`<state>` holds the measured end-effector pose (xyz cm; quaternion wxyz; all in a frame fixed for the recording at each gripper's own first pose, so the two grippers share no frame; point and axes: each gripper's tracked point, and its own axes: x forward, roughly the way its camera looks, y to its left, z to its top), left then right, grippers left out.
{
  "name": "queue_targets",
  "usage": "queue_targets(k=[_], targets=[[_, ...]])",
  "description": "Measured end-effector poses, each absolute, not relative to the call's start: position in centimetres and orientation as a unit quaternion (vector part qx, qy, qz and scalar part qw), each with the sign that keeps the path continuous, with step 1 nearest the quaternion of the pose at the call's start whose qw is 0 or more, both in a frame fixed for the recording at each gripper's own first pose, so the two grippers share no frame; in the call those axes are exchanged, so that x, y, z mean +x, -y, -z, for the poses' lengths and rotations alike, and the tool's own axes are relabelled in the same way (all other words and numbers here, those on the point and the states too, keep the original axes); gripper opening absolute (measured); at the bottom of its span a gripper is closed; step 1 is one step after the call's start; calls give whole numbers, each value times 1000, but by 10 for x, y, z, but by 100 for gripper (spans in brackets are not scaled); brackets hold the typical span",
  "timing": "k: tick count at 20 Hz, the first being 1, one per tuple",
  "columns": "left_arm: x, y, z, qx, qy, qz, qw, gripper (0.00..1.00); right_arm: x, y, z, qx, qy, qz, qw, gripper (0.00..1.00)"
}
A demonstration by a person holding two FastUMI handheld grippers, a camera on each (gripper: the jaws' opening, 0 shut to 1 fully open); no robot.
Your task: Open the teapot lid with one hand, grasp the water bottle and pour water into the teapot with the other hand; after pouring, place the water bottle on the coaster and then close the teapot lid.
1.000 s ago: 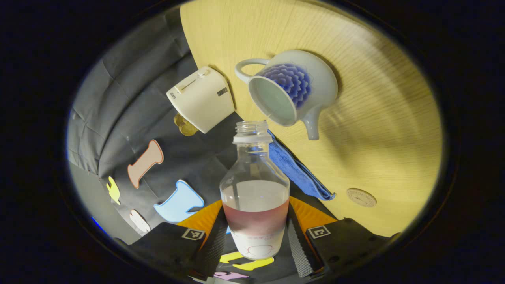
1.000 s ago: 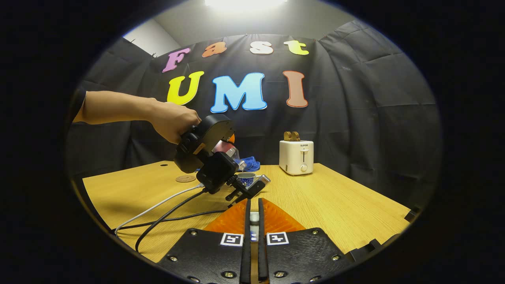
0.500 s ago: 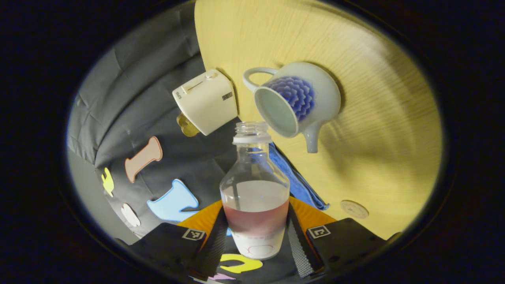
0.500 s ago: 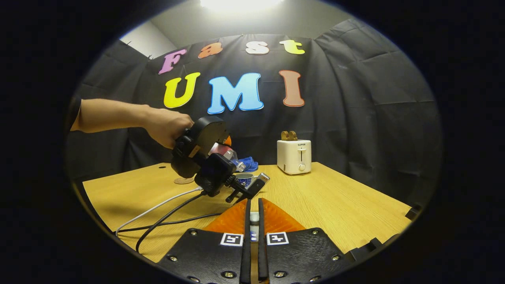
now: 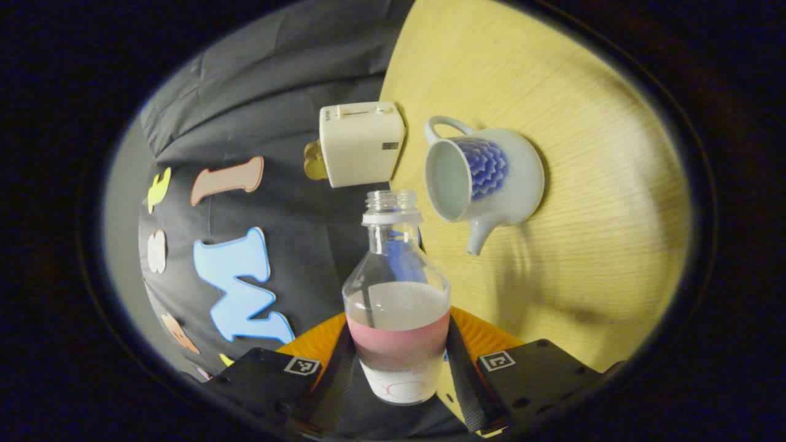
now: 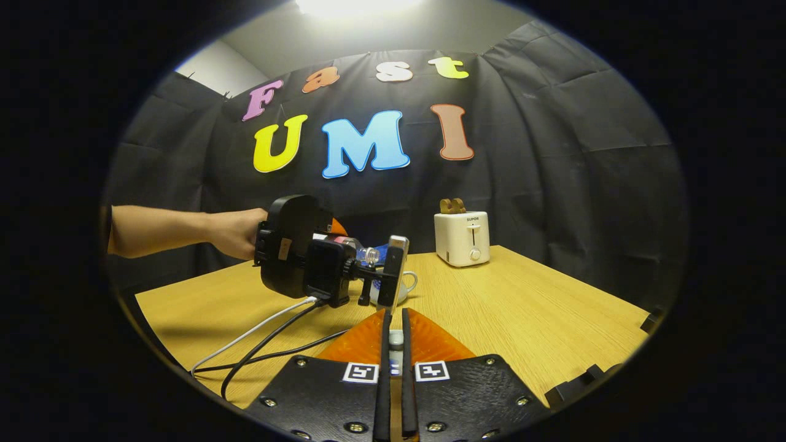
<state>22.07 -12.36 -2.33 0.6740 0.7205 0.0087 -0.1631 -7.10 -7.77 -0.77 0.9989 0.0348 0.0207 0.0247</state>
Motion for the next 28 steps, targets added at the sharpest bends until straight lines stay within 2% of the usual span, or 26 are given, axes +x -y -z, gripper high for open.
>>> queue_targets(k=[3, 5, 7, 14, 17, 20, 28], targets=[[213, 108, 17, 652, -6, 157, 742, 87, -66, 79, -2, 24, -10, -23, 999, 7], [202, 94, 9, 569, 4, 150, 809, 87, -57, 73, -7, 16, -4, -32, 999, 7], [188, 80, -1, 490, 17, 146, 859, 87, -46, 62, -11, 9, -4, -48, 999, 7], [179, 13, -10, 241, 14, 111, 964, 87, -14, 21, -24, 1, 0, -96, 995, 7], [180, -23, -21, 126, 35, 103, 986, 86, -2, 13, -23, -6, -2, -103, 995, 7], [192, -46, -20, 48, 15, 106, 993, 86, 7, 7, -19, -5, -7, -108, 994, 7], [261, -83, -20, -49, 4, 96, 994, 85, 18, 13, -17, -2, -10, -102, 995, 7]])
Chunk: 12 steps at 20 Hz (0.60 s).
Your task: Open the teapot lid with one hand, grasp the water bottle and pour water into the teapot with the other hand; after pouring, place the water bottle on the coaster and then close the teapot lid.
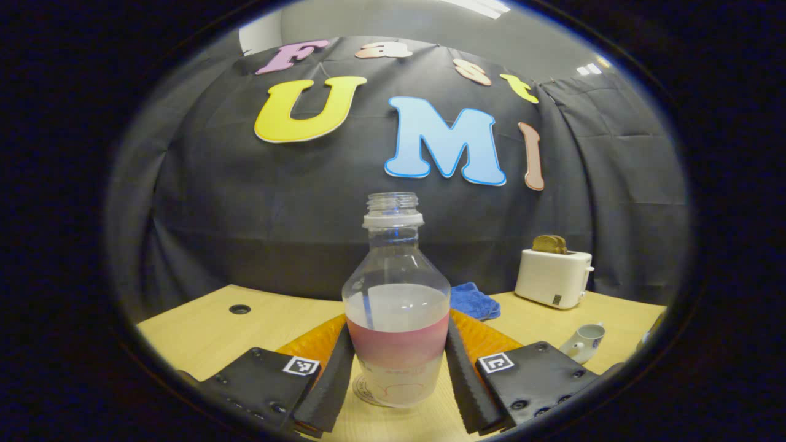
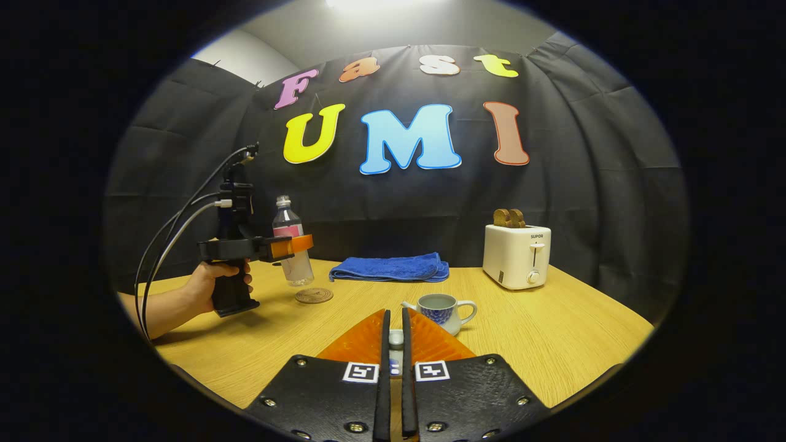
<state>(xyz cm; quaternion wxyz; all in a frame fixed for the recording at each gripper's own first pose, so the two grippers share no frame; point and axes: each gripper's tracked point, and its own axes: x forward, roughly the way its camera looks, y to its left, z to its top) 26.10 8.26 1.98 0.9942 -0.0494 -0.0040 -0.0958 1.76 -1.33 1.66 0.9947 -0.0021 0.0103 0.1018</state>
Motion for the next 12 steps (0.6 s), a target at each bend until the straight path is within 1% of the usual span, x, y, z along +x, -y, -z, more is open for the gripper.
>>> queue_targets(k=[4, 8, 12], targets=[[285, -81, -3, -20, -11, 86, 996, 85, 16, 14, -14, 4, -14, -104, 994, 7], [292, -68, 6, -1, -20, 86, 996, 85, 17, 18, -15, 4, -11, -100, 995, 7], [296, -70, 18, -11, -29, 77, 997, 85, 17, 19, -14, 2, -13, -99, 995, 7]])
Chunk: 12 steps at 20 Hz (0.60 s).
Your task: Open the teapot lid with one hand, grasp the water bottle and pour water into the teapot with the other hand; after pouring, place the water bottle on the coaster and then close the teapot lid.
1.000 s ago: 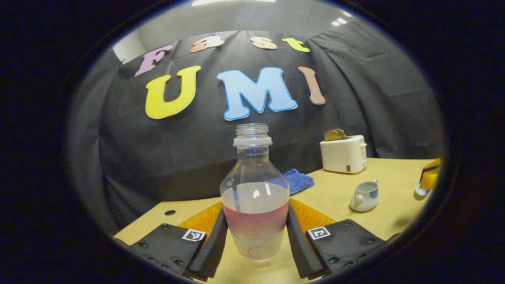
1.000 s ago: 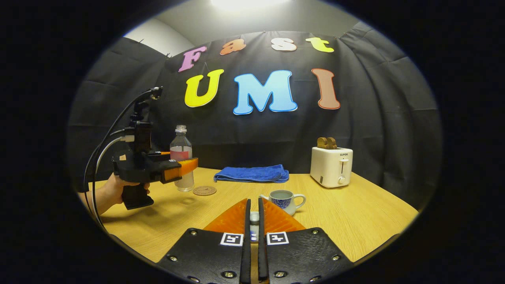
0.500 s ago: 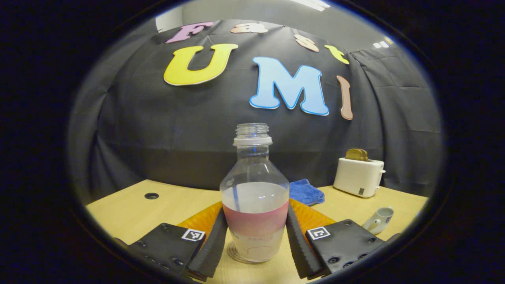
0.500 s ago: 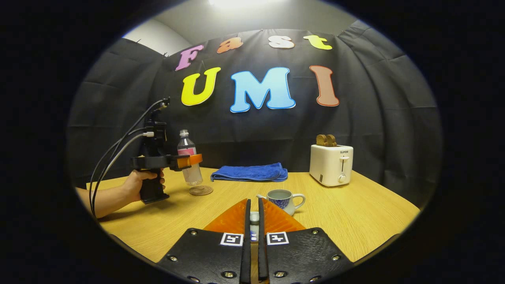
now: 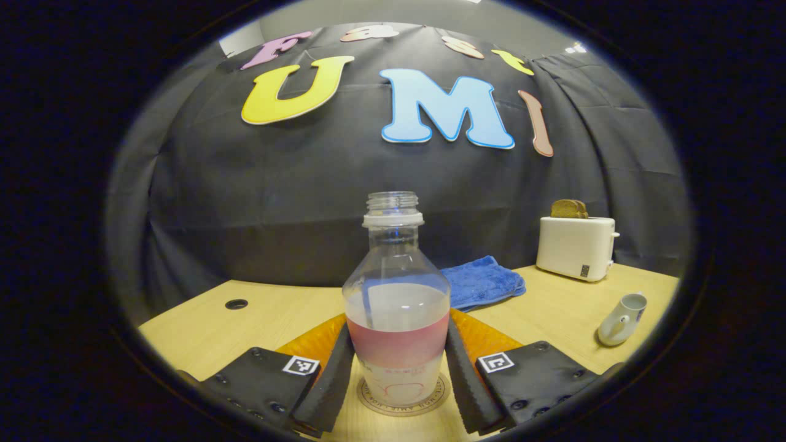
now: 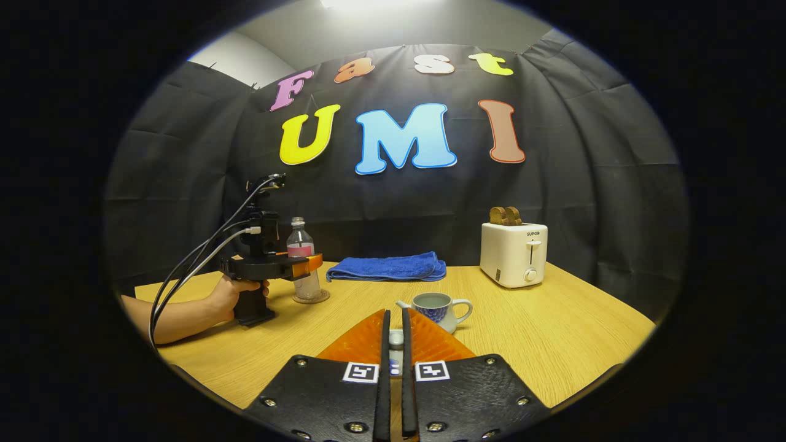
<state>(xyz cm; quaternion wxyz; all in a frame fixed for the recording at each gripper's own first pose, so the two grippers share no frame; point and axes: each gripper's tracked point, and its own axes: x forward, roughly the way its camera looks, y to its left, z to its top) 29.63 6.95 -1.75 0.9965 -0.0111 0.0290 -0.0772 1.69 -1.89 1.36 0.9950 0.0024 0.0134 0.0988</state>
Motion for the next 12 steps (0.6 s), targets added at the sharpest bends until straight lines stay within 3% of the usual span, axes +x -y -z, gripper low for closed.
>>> queue_targets(k=[7, 10, 12], targets=[[298, -67, 19, 0, -26, 81, 996, 86, 17, 18, -13, 1, -15, -97, 995, 7], [295, -72, 17, 3, -24, 64, 998, 91, 17, 16, -14, -2, -15, -100, 995, 7], [292, -72, 16, 8, -26, 60, 998, 99, 17, 15, -13, -3, -16, -103, 995, 7]])
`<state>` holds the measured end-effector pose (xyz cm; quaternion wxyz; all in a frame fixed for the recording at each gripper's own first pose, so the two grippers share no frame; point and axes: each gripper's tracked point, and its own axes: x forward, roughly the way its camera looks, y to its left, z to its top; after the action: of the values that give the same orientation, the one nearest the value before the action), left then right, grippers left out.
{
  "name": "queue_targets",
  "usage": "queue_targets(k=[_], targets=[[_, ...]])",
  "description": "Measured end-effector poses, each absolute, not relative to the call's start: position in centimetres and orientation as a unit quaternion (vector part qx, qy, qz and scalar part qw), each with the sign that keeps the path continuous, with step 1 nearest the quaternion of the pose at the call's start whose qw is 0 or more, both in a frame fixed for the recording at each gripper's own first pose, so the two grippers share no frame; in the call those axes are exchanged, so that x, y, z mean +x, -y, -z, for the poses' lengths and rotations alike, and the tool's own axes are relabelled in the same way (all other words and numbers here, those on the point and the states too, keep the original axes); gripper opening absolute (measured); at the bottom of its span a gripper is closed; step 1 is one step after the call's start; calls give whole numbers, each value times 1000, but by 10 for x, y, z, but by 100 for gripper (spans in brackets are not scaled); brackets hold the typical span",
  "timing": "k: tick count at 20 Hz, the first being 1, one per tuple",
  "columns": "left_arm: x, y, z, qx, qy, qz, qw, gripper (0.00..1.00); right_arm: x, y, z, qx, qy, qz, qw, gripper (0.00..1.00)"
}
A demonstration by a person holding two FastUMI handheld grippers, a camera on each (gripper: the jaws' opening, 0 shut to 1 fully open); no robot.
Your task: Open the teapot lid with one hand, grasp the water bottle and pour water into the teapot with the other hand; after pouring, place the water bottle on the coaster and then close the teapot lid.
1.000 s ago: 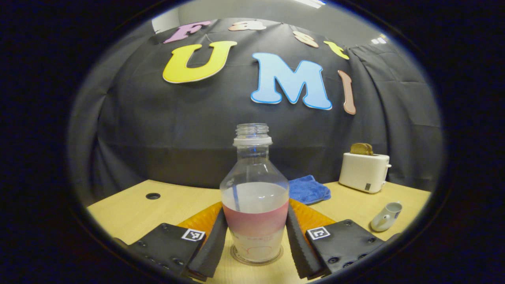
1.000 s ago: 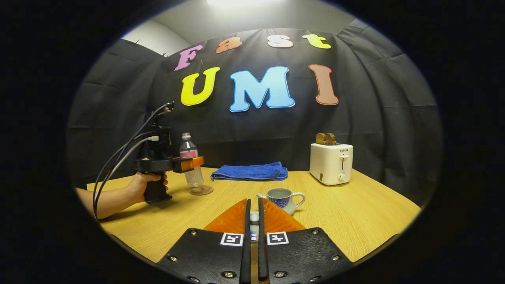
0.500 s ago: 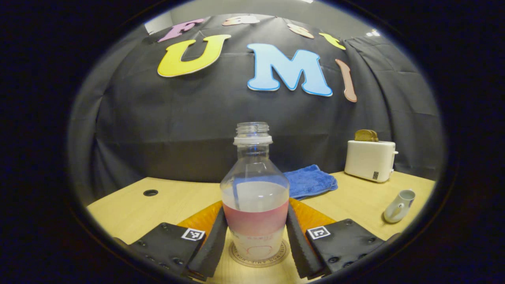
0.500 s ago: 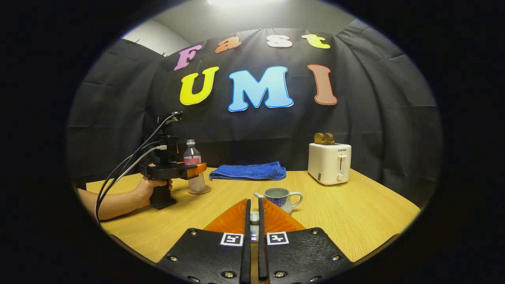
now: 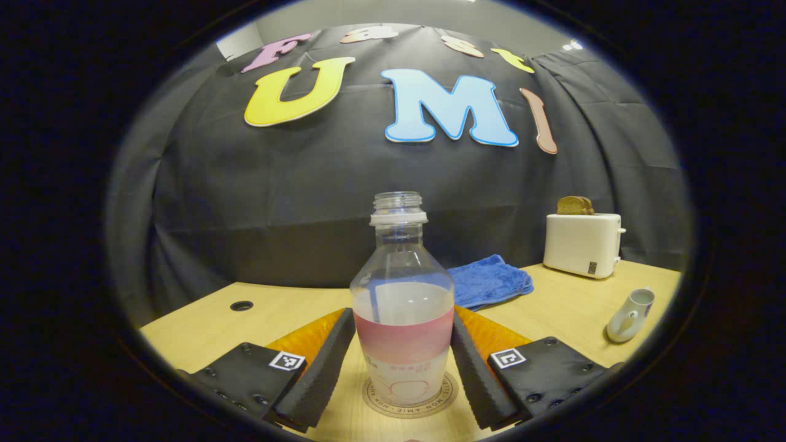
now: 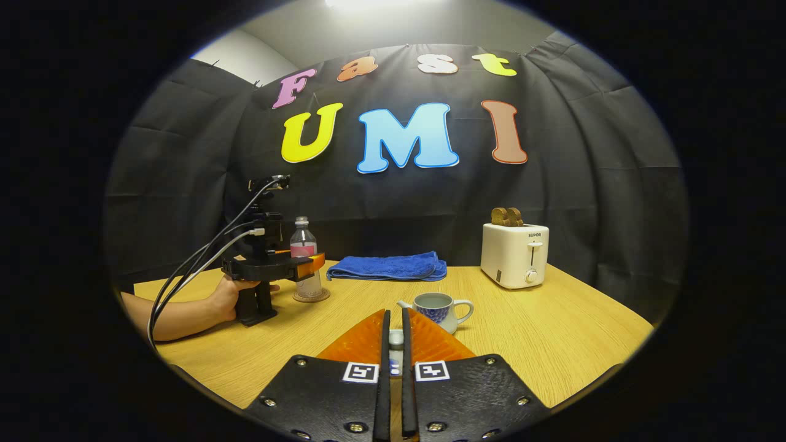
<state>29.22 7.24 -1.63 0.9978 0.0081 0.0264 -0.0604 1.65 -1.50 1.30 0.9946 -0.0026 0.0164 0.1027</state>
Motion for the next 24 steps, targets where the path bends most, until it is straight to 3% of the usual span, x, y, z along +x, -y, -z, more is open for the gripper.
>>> queue_targets(k=[14, 24], targets=[[218, -65, 1, -4, -25, 72, 997, 99, 13, 16, -23, -6, -1, -100, 995, 7], [103, -18, -36, 8, 28, 111, 993, 99, 109, 33, -33, -29, 9, -56, 998, 7]])
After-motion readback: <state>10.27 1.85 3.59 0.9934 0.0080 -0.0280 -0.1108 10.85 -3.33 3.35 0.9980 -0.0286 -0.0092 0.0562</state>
